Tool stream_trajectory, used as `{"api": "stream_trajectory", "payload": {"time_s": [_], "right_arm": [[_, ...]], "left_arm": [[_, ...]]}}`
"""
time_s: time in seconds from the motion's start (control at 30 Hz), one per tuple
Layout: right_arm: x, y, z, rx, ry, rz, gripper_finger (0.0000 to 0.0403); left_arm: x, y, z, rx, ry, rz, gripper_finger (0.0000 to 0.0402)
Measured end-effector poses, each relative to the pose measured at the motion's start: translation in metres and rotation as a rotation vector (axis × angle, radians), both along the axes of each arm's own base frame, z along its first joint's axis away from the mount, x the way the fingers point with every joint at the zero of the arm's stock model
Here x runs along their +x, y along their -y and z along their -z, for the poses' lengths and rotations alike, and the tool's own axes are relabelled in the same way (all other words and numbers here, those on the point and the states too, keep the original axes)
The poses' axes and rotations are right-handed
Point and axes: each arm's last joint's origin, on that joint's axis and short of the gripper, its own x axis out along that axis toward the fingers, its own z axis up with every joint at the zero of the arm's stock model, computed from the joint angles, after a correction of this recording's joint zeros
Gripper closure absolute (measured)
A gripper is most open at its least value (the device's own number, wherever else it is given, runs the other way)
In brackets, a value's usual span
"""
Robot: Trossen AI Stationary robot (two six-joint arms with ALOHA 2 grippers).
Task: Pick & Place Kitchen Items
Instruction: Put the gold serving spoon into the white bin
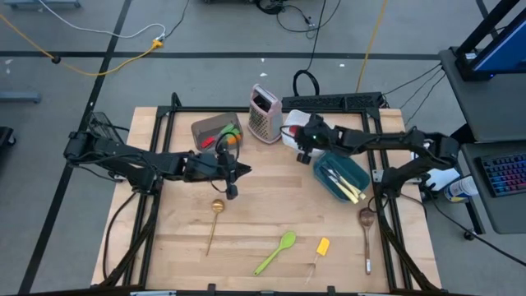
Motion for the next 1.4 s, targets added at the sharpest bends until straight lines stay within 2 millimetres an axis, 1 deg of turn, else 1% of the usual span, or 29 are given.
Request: {"api": "stream_trajectory", "payload": {"time_s": [0.17,0.37,0.47,0.63,0.77,0.9,1.0,1.07,1.17,1.23,1.4], "right_arm": [[0.006,-0.018,0.0,0.0,0.002,-0.068,0.0297],[0.012,-0.037,0.0,0.0,0.003,-0.134,0.0297],[0.014,-0.046,0.0,0.0,0.003,-0.165,0.0297],[0.016,-0.058,0.0,-0.003,0.003,-0.211,0.0297],[0.019,-0.063,-0.003,-0.026,0.028,-0.244,0.0298],[0.024,-0.066,-0.009,-0.044,0.099,-0.257,0.0298],[0.027,-0.069,-0.012,-0.083,0.12,-0.321,0.0296],[0.029,-0.071,-0.014,-0.069,0.149,-0.387,0.0291],[0.032,-0.074,-0.016,-0.019,0.204,-0.477,0.0274],[0.034,-0.075,-0.015,0.005,0.222,-0.512,0.0261],[0.034,-0.075,-0.016,0.008,0.233,-0.521,0.0237]], "left_arm": [[-0.007,0.006,0.013,-0.154,-0.111,-0.062,0.0364],[-0.02,0.021,0.027,-0.302,-0.257,-0.132,0.0364],[-0.026,0.03,0.031,-0.344,-0.301,-0.144,0.0364],[-0.032,0.045,0.033,-0.409,-0.322,-0.147,0.0364],[-0.036,0.056,0.034,-0.521,-0.338,-0.168,0.0364],[-0.046,0.065,0.041,-0.625,-0.409,-0.259,0.0364],[-0.054,0.07,0.051,-0.627,-0.503,-0.329,0.0364],[-0.057,0.072,0.056,-0.633,-0.543,-0.371,0.0364],[-0.058,0.076,0.065,-0.656,-0.606,-0.41,0.0364],[-0.055,0.079,0.069,-0.682,-0.619,-0.405,0.0364],[-0.047,0.086,0.087,-0.719,-0.711,-0.404,0.0364]]}}
